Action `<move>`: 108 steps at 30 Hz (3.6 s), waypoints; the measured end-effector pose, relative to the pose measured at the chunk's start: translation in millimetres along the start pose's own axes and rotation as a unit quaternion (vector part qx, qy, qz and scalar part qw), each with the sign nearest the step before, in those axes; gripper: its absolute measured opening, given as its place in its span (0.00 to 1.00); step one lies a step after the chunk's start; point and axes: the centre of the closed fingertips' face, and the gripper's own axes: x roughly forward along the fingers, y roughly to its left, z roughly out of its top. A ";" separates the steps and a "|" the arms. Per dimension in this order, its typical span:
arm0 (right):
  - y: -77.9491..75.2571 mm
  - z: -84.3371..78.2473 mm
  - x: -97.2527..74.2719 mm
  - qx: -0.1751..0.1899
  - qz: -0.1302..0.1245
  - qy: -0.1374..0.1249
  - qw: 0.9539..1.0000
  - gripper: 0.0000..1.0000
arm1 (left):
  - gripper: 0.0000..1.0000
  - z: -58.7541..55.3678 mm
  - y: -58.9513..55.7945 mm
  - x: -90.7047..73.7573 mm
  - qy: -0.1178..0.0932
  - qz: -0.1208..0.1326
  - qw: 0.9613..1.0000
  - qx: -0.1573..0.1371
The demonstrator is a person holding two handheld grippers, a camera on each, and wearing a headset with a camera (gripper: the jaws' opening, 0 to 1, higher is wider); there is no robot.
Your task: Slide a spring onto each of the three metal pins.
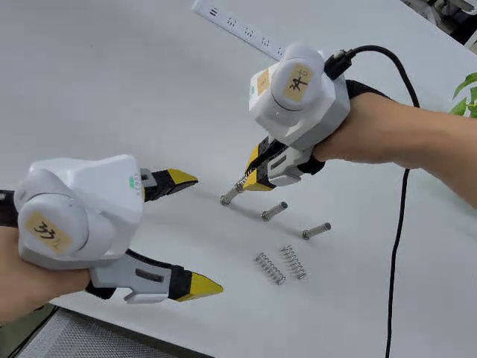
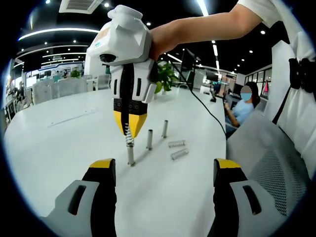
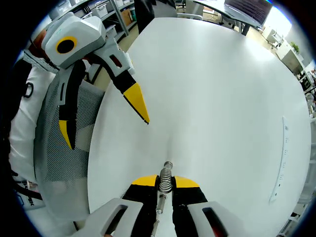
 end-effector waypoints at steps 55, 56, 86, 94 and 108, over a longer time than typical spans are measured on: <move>10.1 1.7 28.1 -0.017 0.006 0.007 1.000 0.08 | 0.77 -5.9 -0.4 0.1 -0.008 -0.002 1.000 -0.022; 10.1 1.6 28.7 -0.017 0.005 0.007 1.000 0.08 | 0.77 -5.3 -0.3 -0.1 -0.009 -0.002 1.000 -0.023; 0.5 1.3 38.9 -0.011 0.002 -0.007 1.000 0.12 | 0.77 -4.1 -0.4 -2.0 -0.003 -0.003 1.000 -0.021; -0.5 1.3 31.5 -0.003 -0.005 -0.021 1.000 0.16 | 0.77 -1.3 -1.2 -3.2 0.004 -0.004 1.000 -0.015; -1.0 -1.8 8.9 0.029 -0.036 -0.076 0.996 0.25 | 0.77 5.9 -3.7 -8.7 0.021 -0.005 1.000 0.000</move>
